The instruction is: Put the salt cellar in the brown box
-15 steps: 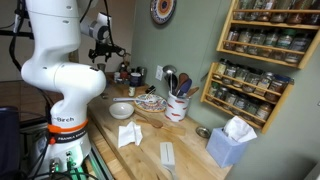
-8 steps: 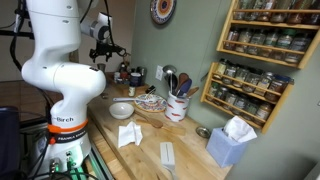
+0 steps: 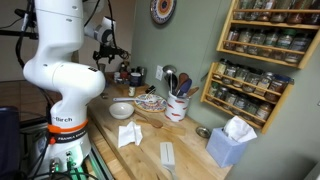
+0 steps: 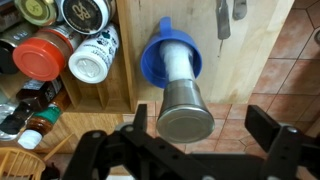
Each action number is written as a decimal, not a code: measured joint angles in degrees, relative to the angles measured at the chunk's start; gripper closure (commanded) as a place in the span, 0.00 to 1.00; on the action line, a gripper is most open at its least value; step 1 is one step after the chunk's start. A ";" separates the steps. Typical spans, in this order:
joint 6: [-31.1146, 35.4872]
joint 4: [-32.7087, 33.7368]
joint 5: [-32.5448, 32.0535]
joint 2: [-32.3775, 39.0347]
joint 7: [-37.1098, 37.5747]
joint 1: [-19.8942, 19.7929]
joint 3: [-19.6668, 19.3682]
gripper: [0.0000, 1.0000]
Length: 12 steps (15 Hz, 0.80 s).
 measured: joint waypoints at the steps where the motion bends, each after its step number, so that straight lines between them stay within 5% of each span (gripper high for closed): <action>1: 0.47 0.25 0.00 0.88 0.02 -0.41 0.74 0.00; 12: 3.72 4.15 -9.78 9.10 7.96 -3.89 6.54 0.00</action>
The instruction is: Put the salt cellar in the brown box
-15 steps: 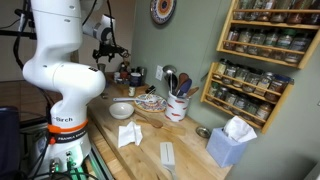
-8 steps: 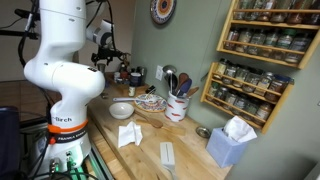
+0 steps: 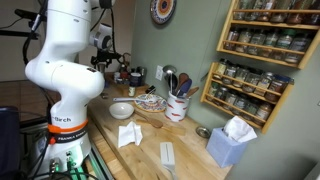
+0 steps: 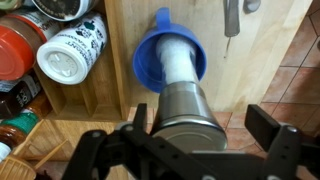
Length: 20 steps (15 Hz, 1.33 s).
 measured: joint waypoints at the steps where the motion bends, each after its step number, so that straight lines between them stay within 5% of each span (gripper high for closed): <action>1: 0.00 0.56 -1.12 0.76 0.88 -0.24 0.21 0.00; 3: 0.00 1.89 -3.32 2.25 2.49 -0.69 0.62 0.00; 5: 0.00 3.30 -5.22 3.65 3.82 -1.14 1.01 0.26; 10: -0.81 6.05 -10.31 6.18 7.70 -1.53 1.34 0.64; 20: -10.78 10.38 -10.93 4.25 10.02 -2.78 5.30 0.65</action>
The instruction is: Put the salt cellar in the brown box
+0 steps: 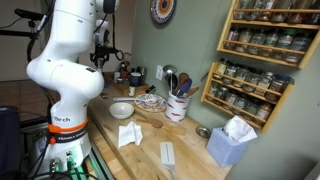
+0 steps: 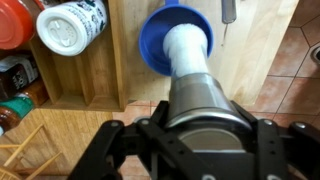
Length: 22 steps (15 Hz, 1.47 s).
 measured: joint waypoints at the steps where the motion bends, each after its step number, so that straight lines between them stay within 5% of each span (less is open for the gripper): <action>1: -0.31 0.37 0.00 -1.06 0.33 -0.20 0.08 0.65; 8: -2.72 -1.10 2.93 -11.12 4.57 -4.25 -0.97 0.65; 13: -2.92 -9.12 8.01 -20.92 6.78 -5.51 -4.24 0.65; 22: -1.47 -23.76 7.27 -30.53 16.87 -6.81 -8.31 0.65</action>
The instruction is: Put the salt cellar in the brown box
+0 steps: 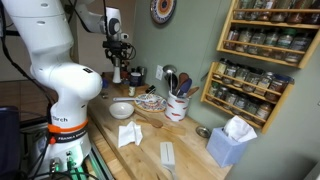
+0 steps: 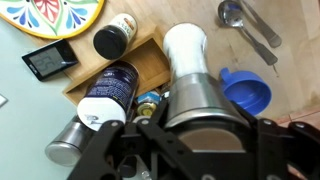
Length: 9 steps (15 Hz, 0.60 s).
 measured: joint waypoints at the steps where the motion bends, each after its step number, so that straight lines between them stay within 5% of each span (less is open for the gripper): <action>1: 0.83 -0.77 -0.24 -0.36 1.02 -0.23 -0.12 0.65; 9: 4.54 -1.61 -6.14 0.24 8.87 -2.28 0.13 0.65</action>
